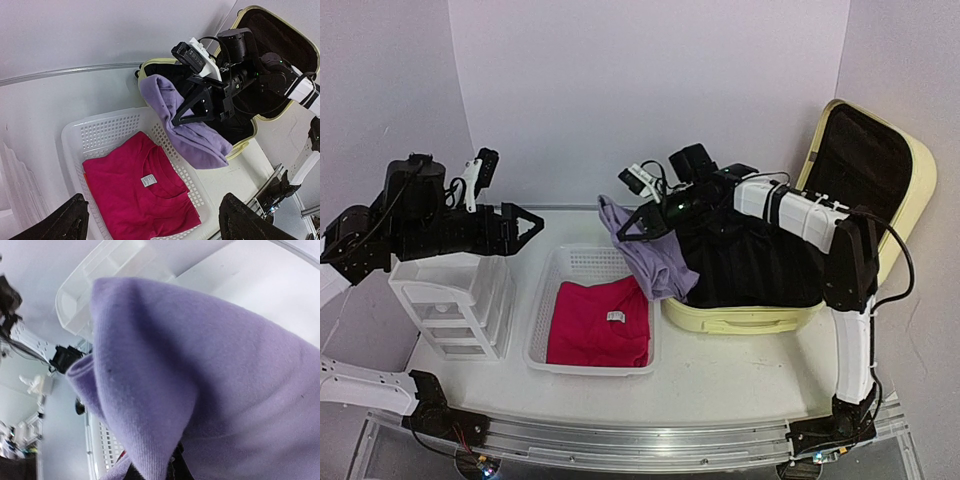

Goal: Open, take out, and arrange the luggage

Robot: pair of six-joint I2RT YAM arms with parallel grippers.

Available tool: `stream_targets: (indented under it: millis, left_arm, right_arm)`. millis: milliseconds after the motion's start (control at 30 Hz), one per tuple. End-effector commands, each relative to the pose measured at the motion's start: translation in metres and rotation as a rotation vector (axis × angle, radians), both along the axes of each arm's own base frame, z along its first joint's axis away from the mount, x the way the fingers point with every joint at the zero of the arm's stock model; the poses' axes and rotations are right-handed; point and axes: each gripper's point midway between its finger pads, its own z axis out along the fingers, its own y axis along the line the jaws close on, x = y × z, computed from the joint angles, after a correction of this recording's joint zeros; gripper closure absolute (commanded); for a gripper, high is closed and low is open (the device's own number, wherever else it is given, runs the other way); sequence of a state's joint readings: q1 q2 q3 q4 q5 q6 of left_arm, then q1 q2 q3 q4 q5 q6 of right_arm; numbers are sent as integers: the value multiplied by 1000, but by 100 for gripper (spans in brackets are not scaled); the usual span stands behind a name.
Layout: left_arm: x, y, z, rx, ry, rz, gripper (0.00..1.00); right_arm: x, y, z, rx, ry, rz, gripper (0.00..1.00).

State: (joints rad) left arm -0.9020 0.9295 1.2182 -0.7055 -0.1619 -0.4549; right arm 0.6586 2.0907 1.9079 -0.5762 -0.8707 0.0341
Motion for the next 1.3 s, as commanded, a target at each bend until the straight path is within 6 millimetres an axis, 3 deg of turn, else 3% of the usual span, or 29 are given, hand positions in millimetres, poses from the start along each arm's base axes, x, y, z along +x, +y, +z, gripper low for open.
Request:
stream_targets:
  millis: [0, 300, 700, 967, 1267]
  left_arm:
    - [3, 0, 12, -54, -27, 17, 9]
    - [2, 4, 14, -51, -41, 22, 9]
    - [3, 6, 13, -43, -50, 30, 8]
    - [1, 7, 14, -50, -48, 28, 8]
    - [-1, 9, 13, -65, -40, 29, 8]
  right_arm:
    - [-20, 27, -4, -52, -223, 158, 100]
    - [-79, 56, -59, -182, -328, 411, 100]
    - [-143, 57, -83, -217, -403, 681, 100]
    - [-169, 64, -82, -147, -426, 794, 100]
    - [-177, 57, -101, -165, -448, 883, 100]
